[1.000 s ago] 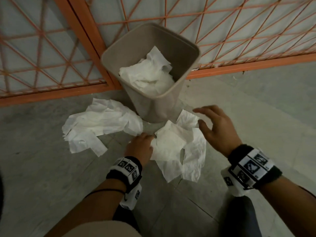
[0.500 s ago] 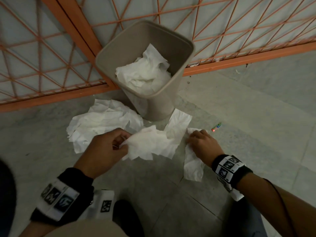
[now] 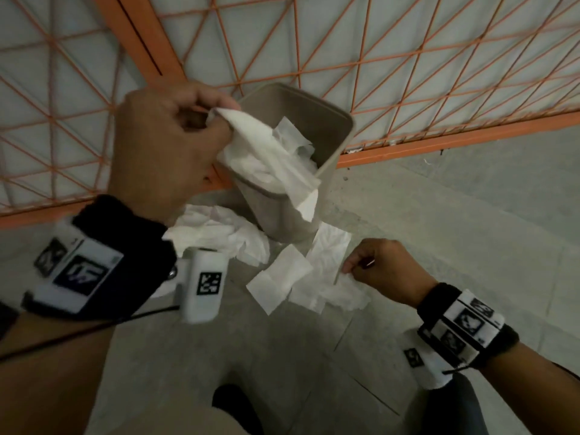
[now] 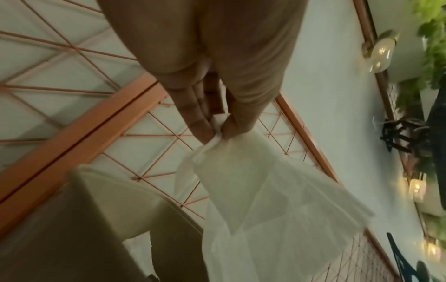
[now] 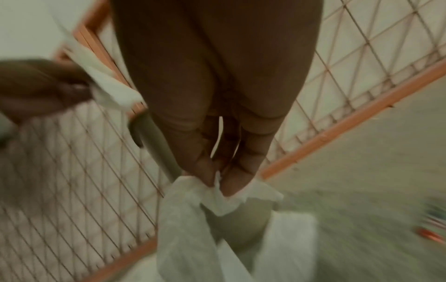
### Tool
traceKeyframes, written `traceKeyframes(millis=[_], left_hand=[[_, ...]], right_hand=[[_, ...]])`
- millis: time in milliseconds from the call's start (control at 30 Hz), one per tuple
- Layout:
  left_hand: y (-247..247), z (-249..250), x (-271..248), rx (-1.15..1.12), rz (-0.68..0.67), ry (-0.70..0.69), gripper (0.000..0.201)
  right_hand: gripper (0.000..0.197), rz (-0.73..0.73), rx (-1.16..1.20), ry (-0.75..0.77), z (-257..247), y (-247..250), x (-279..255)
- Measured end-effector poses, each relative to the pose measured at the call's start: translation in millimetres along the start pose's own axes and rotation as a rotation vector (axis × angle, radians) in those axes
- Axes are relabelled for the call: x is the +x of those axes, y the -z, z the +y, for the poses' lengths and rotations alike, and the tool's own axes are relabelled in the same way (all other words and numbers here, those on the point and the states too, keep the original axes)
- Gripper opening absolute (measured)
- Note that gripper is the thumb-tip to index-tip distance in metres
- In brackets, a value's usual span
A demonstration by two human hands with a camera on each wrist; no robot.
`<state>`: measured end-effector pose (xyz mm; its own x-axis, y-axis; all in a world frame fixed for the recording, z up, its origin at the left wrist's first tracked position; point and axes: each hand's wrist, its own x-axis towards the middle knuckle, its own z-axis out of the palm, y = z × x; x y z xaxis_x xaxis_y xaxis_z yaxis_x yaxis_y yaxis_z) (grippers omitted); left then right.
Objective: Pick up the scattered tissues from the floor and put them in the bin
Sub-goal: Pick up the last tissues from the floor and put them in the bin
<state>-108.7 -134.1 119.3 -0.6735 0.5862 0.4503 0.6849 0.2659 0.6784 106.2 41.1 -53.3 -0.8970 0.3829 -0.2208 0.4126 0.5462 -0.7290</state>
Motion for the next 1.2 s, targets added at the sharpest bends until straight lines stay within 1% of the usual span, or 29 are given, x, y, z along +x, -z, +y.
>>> traceKeyframes(millis=[33,100,167,200,233,267,300,333,367,400,433,467,500,533,567,600,633,700,767,833,900,967,1033,1133,1200], left_hand=[[-5.5,0.7,11.9,0.046,0.045,-0.046,0.017],[-18.9,-5.8,31.4,0.084,0.07,-0.084,0.021],[-32.8,-16.5,42.8,0.118,0.039,-0.059,0.023],[-39.6,-21.6,45.6,0.155,0.002,-0.048,0.024],[-45.7,-29.0,45.9,0.206,-0.064,-0.039,0.025],[-49.7,-31.2,43.7,0.284,-0.167,-0.023,0.025],[-53.4,-35.5,39.6,0.375,-0.298,0.009,0.024],[-54.8,-43.1,34.2,0.416,-0.397,0.048,0.023],[-54.7,-51.3,28.8,0.401,-0.465,0.087,0.025],[-51.9,-58.0,21.4,0.352,-0.51,0.16,0.035],[-46.8,-62.2,13.5,0.277,-0.487,0.224,0.049],[-41.3,-61.6,4.8,0.224,-0.436,0.229,0.054],[-37.9,-57.9,-4.6,0.183,-0.376,0.195,0.042],[-34.3,-52.8,-14.1,0.193,-0.307,0.113,0.026],[-30.4,-48.8,-24.3,0.219,-0.257,0.055,0.02],[-26.6,-45.1,-35.3,0.242,-0.225,-0.007,0.022],[-24.5,-46.7,-46.2,0.223,-0.218,-0.018,0.028],[-23.6,-51.0,-73.9,0.169,-0.237,0.04,0.036],[-33.6,-58.7,-102.1,0.161,-0.333,0.127,0.035],[-49.8,-67.9,-125.7,0.164,-0.455,0.157,0.033],[-69.1,-82.1,-140.1,0.166,-0.555,0.228,0.036],[-89.5,-99.9,-147.6,0.21,-0.635,0.265,0.038],[-110.0,-112.6,-150.7,0.26,-0.738,0.272,0.043],[-137.3,-129.5,-150.5,0.335,-0.851,0.286,0.067],[-151.0,-138.6,-151.0,0.402,-0.906,0.27,0.078]], right_hand=[[0.026,0.02,0.019,0.043,-16.6,9.4,0.9],[0.027,0.076,0.051,0.138,-50.7,28.9,3.2],[0.026,0.157,0.102,0.217,-82.8,50.0,8.4],[0.025,0.2,0.13,0.255,-97.7,60.8,12.8],[0.024,0.244,0.145,0.296,-112.0,70.9,18.3],[0.022,0.29,0.146,0.337,-125.1,80.3,25.1],[0.02,0.337,0.145,0.372,-137.0,88.6,33.1],[0.019,0.382,0.15,0.4,-147.4,95.9,41.6],[0.018,0.424,0.151,0.423,-156.1,101.6,51.4],[0.016,0.463,0.14,0.44,-163.6,105.9,61.2],[0.015,0.501,0.119,0.453,-170.0,108.2,71.6],[0.014,0.533,0.094,0.464,-174.6,108.7,82.3],[0.014,0.559,0.07,0.474,-177.7,107.3,92.8],[0.014,0.574,0.041,0.483,-178.9,104.6,103.6],[0.015,0.579,0.007,0.494,-178.7,100.3,114.2],[0.015,0.576,-0.04,0.5,-176.1,95.4,124.3],[0.016,0.566,-0.097,0.499,-171.2,89.5,134.1],[0.016,0.536,-0.22,0.471,-156.7,77.6,150.8],[0.019,0.468,-0.333,0.406,-139.8,68.8,161.0],[0.024,0.344,-0.441,0.327,-128.1,62.9,162.1],[0.026,0.276,-0.502,0.323,-124.0,60.4,153.9],[0.028,0.309,-0.492,0.421,-123.5,59.2,138.0],[0.028,0.405,-0.428,0.559,-119.9,57.0,114.5],[0.024,0.539,-0.368,0.725,-99.9,44.5,73.6],[0.021,0.545,-0.366,0.769,-76.0,26.7,52.3]])
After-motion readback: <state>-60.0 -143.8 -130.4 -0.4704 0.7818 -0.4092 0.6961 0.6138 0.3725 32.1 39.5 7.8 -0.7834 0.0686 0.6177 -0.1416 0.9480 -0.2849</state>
